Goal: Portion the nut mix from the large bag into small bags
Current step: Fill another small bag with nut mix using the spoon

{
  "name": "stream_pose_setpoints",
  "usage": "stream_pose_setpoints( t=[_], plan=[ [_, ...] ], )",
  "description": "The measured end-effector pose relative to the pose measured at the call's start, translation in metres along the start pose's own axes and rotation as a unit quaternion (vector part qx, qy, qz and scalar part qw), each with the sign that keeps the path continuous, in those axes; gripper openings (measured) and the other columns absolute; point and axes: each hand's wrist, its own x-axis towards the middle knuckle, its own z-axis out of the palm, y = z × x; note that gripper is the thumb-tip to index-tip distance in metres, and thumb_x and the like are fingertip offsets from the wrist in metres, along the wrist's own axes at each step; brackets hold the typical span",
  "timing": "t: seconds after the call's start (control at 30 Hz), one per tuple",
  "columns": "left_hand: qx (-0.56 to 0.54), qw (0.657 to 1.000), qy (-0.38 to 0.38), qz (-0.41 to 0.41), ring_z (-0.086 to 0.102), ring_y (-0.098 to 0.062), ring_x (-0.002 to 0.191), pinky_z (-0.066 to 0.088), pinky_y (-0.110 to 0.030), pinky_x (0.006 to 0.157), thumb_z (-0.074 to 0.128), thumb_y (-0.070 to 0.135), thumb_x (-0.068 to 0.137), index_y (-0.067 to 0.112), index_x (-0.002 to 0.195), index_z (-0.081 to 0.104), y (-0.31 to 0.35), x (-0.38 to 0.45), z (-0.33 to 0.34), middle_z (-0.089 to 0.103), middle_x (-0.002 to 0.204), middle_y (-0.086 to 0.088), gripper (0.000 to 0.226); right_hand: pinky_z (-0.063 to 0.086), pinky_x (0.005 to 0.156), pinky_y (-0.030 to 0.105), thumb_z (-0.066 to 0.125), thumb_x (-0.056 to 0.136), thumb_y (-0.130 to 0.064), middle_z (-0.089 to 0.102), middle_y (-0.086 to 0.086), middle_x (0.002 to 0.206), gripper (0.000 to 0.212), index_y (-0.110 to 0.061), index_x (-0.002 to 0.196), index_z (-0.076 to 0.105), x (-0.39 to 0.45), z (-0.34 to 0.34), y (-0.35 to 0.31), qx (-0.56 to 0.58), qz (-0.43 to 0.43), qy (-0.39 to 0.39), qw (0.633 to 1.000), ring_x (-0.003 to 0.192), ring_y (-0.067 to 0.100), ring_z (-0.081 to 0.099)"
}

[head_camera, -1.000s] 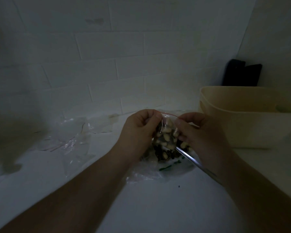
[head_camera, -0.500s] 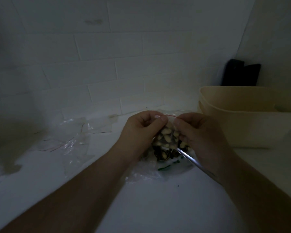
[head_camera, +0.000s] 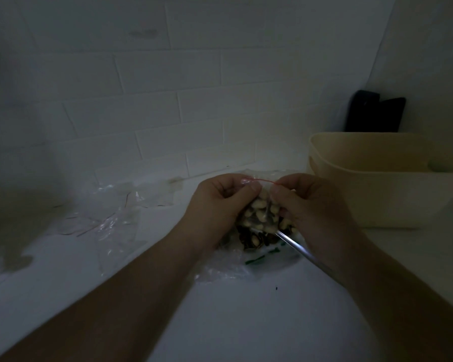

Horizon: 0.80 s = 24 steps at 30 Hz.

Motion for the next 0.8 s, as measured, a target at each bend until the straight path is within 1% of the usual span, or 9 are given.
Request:
stream_pose_setpoints(
  t=[0.1, 0.17, 0.23, 0.37, 0.5, 0.53, 0.63, 0.7, 0.8],
  plan=[
    [0.025, 1.000, 0.005, 0.006, 0.077, -0.022, 0.087, 0.061, -0.035, 0.081, 0.071, 0.013, 0.098, 0.011, 0.096, 0.080, -0.0012, 0.0010, -0.0008, 0.080, 0.092, -0.011, 0.009, 0.059, 0.065, 0.033, 0.078, 0.088, -0.015, 0.078, 0.006, 0.076, 0.011, -0.018, 0.077, 0.077, -0.0024, 0.0010, -0.0028, -0.015, -0.003, 0.005, 1.000, 0.073, 0.022, 0.077],
    [0.052, 0.999, 0.005, 0.007, 0.078, -0.022, 0.087, 0.062, -0.035, 0.082, 0.071, 0.014, 0.098, 0.011, 0.097, 0.080, -0.0016, 0.0024, -0.0021, 0.081, 0.091, -0.009, 0.010, 0.055, 0.059, 0.023, 0.077, 0.087, -0.015, 0.077, 0.002, 0.072, 0.011, -0.017, 0.076, 0.077, -0.0042, 0.0011, -0.0057, -0.032, -0.008, 0.015, 0.999, 0.066, 0.013, 0.074],
    [0.073, 0.997, 0.002, 0.007, 0.078, -0.022, 0.089, 0.062, -0.036, 0.084, 0.070, 0.015, 0.099, 0.013, 0.098, 0.080, -0.0009, 0.0028, -0.0032, 0.081, 0.091, -0.006, 0.010, 0.051, 0.055, 0.018, 0.079, 0.085, -0.016, 0.075, -0.001, 0.068, 0.008, -0.016, 0.077, 0.077, -0.0054, 0.0014, -0.0077, -0.041, -0.011, 0.018, 0.999, 0.061, 0.007, 0.071],
    [0.089, 0.996, -0.002, 0.010, 0.078, -0.021, 0.088, 0.063, -0.031, 0.082, 0.067, 0.014, 0.100, 0.012, 0.098, 0.078, 0.0026, 0.0008, -0.0037, 0.081, 0.089, -0.004, 0.011, 0.053, 0.056, 0.019, 0.079, 0.087, -0.018, 0.076, -0.002, 0.070, 0.007, -0.015, 0.080, 0.077, -0.0061, 0.0035, -0.0076, -0.042, -0.005, 0.015, 0.999, 0.063, 0.007, 0.072],
    [0.093, 0.996, -0.005, 0.017, 0.078, -0.021, 0.089, 0.064, -0.034, 0.084, 0.066, 0.014, 0.101, 0.015, 0.096, 0.078, 0.0033, -0.0002, -0.0046, 0.081, 0.090, -0.003, 0.013, 0.063, 0.072, 0.038, 0.079, 0.088, -0.020, 0.079, 0.004, 0.080, 0.005, -0.018, 0.083, 0.079, -0.0039, 0.0044, -0.0032, -0.036, 0.018, 0.013, 0.999, 0.078, 0.021, 0.078],
    [0.088, 0.996, -0.004, 0.017, 0.078, -0.020, 0.088, 0.064, -0.034, 0.083, 0.066, 0.013, 0.100, 0.015, 0.096, 0.078, 0.0037, -0.0002, -0.0043, 0.081, 0.089, -0.003, 0.013, 0.063, 0.074, 0.039, 0.080, 0.088, -0.021, 0.079, 0.004, 0.080, 0.005, -0.018, 0.084, 0.079, -0.0036, 0.0045, -0.0030, -0.037, 0.016, 0.013, 0.999, 0.079, 0.022, 0.078],
    [0.080, 0.997, -0.012, 0.017, 0.078, -0.020, 0.088, 0.064, -0.032, 0.082, 0.067, 0.011, 0.100, 0.010, 0.098, 0.078, 0.0044, -0.0013, -0.0027, 0.081, 0.091, -0.007, 0.012, 0.060, 0.067, 0.029, 0.081, 0.088, -0.025, 0.078, -0.001, 0.080, 0.008, -0.018, 0.085, 0.079, -0.0032, 0.0043, -0.0040, -0.055, 0.000, 0.008, 0.998, 0.077, 0.015, 0.077],
    [0.081, 0.996, -0.016, 0.022, 0.076, -0.016, 0.084, 0.062, -0.029, 0.079, 0.067, 0.010, 0.100, 0.008, 0.098, 0.078, 0.0040, -0.0021, -0.0017, 0.081, 0.091, -0.008, 0.012, 0.056, 0.063, 0.022, 0.079, 0.090, -0.022, 0.078, -0.002, 0.078, 0.008, -0.018, 0.082, 0.079, -0.0051, 0.0045, -0.0065, -0.064, -0.008, 0.003, 0.998, 0.074, 0.010, 0.075],
    [0.086, 0.996, -0.016, 0.021, 0.075, -0.016, 0.082, 0.062, -0.029, 0.077, 0.067, 0.011, 0.100, 0.009, 0.096, 0.078, 0.0029, -0.0025, -0.0004, 0.080, 0.089, -0.008, 0.011, 0.055, 0.062, 0.025, 0.078, 0.090, -0.020, 0.077, 0.000, 0.075, 0.012, -0.018, 0.078, 0.076, -0.0046, 0.0037, -0.0054, -0.071, -0.012, 0.003, 0.997, 0.070, 0.013, 0.075]
  ],
)
